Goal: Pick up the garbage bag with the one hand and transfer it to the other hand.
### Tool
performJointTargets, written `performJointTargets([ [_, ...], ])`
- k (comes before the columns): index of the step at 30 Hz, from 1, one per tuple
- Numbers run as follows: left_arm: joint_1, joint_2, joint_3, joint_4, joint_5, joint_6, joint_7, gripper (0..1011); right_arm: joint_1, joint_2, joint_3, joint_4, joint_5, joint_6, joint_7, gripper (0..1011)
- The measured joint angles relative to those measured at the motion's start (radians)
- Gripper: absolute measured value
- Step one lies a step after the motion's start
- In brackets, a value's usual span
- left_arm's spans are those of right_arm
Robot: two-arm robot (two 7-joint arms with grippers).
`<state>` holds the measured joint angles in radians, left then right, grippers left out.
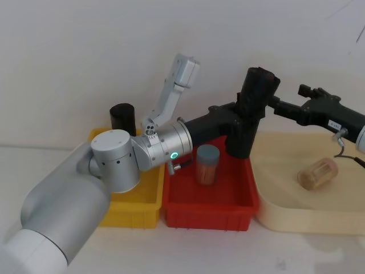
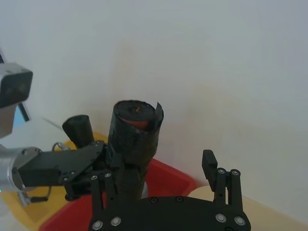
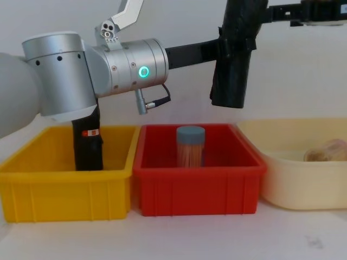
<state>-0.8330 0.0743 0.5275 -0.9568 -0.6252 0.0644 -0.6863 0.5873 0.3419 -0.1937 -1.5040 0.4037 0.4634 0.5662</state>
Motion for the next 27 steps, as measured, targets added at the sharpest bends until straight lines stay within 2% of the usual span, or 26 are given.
performJointTargets([
  [14, 0.0, 0.0, 0.0, 0.0, 0.0, -0.001, 0.001, 441, 0.02, -0.02, 0.012, 0.014, 0.076, 0.024, 0.043, 1001],
  [27, 0.0, 0.0, 0.0, 0.0, 0.0, -0.001, 0.001, 441, 0.045, -0.036, -0.004, 0.049, 0.113, 0.033, 0.073, 1001],
])
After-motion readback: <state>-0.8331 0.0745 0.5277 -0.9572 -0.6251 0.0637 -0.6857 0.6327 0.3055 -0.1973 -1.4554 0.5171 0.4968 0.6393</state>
